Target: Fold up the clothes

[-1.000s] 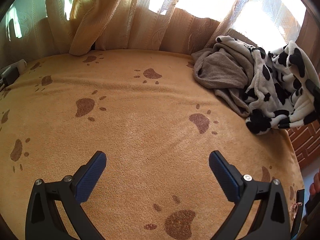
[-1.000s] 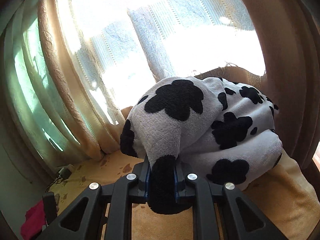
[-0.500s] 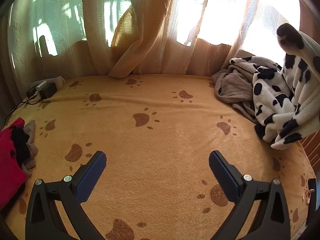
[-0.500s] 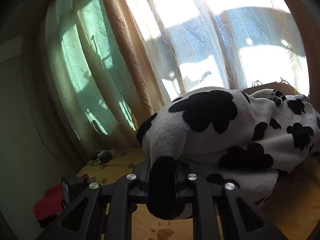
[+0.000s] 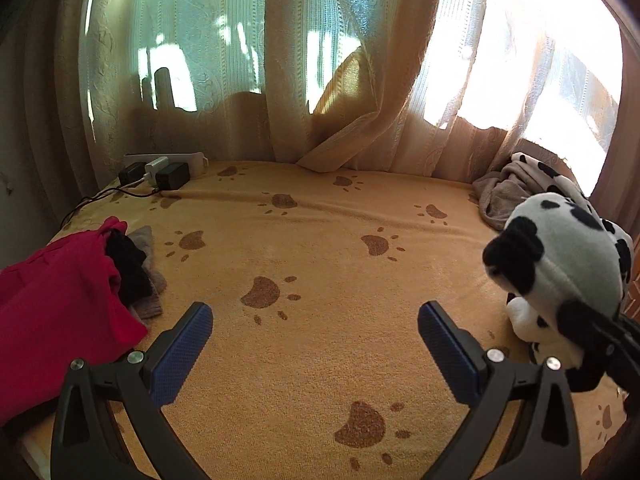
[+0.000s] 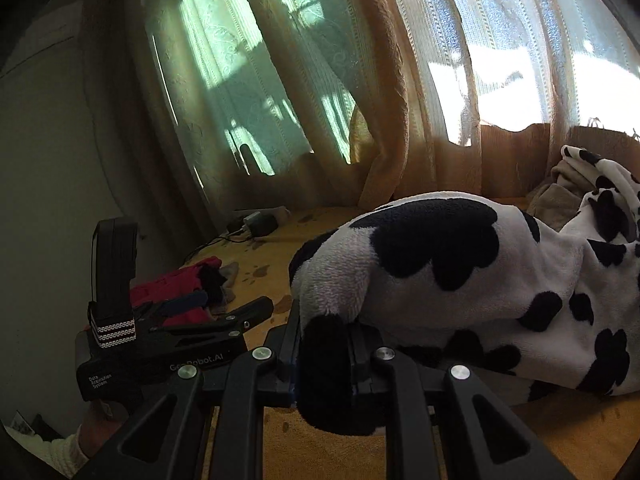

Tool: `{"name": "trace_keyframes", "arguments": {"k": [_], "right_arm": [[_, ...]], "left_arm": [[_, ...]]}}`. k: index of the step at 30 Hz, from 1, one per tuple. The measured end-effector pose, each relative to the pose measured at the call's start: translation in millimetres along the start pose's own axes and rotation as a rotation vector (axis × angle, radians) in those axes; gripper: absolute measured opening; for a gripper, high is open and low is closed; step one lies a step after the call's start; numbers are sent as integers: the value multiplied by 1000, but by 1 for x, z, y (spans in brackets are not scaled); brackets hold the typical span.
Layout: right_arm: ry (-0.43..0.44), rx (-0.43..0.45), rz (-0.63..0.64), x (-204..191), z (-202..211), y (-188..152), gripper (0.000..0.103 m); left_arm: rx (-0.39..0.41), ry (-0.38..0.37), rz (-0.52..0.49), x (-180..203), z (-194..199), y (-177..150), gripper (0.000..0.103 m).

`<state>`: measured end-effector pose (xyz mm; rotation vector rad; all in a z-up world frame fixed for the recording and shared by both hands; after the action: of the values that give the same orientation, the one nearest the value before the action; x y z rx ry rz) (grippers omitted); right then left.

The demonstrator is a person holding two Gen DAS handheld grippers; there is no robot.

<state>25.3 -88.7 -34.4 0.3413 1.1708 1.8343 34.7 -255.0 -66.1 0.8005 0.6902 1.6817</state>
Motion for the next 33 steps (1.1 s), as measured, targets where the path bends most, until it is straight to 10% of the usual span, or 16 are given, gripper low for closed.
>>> {"name": "trace_keyframes", "arguments": {"k": [5, 8, 20, 33], "right_arm": [[-12, -112, 8, -5, -30, -45, 29], [-16, -179, -18, 0, -39, -67, 84], [-165, -117, -153, 81, 16, -82, 86], [-588, 71, -377, 232, 74, -29, 86]], "left_arm": [[-8, 38, -31, -8, 1, -8, 103], [-25, 45, -45, -7, -2, -14, 103], [-83, 83, -121, 13, -23, -27, 103], [-104, 95, -149, 34, -38, -30, 103]]}}
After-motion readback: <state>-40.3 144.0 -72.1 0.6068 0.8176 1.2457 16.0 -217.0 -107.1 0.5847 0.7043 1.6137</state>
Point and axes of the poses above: each gripper's, at about its wrist camera, not at the fingertips, and z roughly against the way its jaws point, x to its right, y to its top, the point moved 5 cm from there along -z, roughly the way its jaws point, and after that the axes turned 10 degrees about -y, right-handed, at the moved point
